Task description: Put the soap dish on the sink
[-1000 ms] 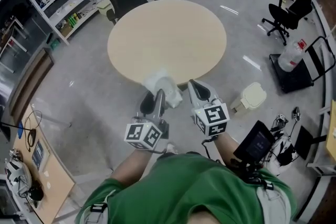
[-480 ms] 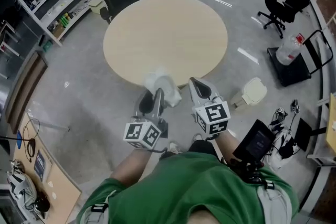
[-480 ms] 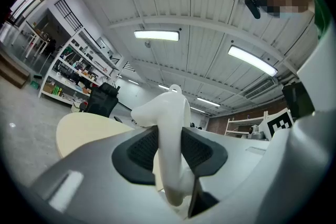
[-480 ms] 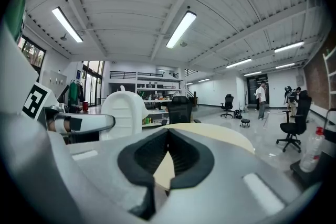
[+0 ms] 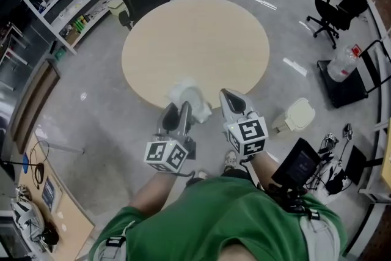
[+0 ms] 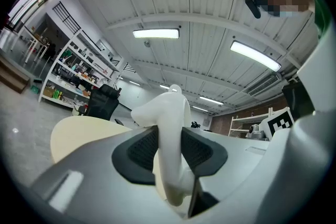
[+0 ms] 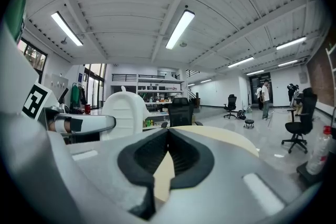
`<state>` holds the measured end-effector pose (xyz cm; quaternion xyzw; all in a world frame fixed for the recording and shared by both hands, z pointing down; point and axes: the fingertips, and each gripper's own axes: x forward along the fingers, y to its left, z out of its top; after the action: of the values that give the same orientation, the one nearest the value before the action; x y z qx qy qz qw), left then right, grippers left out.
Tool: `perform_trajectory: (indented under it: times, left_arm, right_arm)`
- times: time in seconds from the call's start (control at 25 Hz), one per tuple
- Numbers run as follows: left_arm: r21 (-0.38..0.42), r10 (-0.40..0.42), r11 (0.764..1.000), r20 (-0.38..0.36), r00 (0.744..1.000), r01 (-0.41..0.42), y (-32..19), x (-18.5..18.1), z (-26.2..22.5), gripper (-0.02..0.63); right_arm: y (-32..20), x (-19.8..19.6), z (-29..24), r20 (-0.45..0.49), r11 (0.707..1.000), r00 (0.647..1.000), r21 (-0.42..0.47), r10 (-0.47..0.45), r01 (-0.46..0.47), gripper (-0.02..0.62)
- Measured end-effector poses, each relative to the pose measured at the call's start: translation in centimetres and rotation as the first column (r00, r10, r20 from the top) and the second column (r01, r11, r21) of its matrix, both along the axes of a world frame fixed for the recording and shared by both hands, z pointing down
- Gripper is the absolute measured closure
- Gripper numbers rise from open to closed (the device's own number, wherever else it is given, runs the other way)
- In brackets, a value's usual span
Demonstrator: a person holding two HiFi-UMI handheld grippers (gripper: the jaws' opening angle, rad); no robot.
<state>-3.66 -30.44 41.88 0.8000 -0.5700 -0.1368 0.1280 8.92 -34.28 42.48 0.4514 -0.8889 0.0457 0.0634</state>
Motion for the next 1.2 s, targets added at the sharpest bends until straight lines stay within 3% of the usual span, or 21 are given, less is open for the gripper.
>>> perform_trajectory:
  times: [0.68,1.2]
  left_arm:
    - [0.011,-0.118,0.993,0.04,0.992,0.118,-6.8,4.7,-0.5,0.469]
    - [-0.005,-0.134,0.991,0.029,0.991,0.134,-11.4,1.5,-0.1,0.469]
  right_arm:
    - [-8.7,4.3,0.4,0.044,0.995,0.994,-0.004,-0.102,0.103,0.594]
    - [-13.2,1.0,0.8,0.018,0.992,0.992,-0.024,-0.121,0.122,0.594]
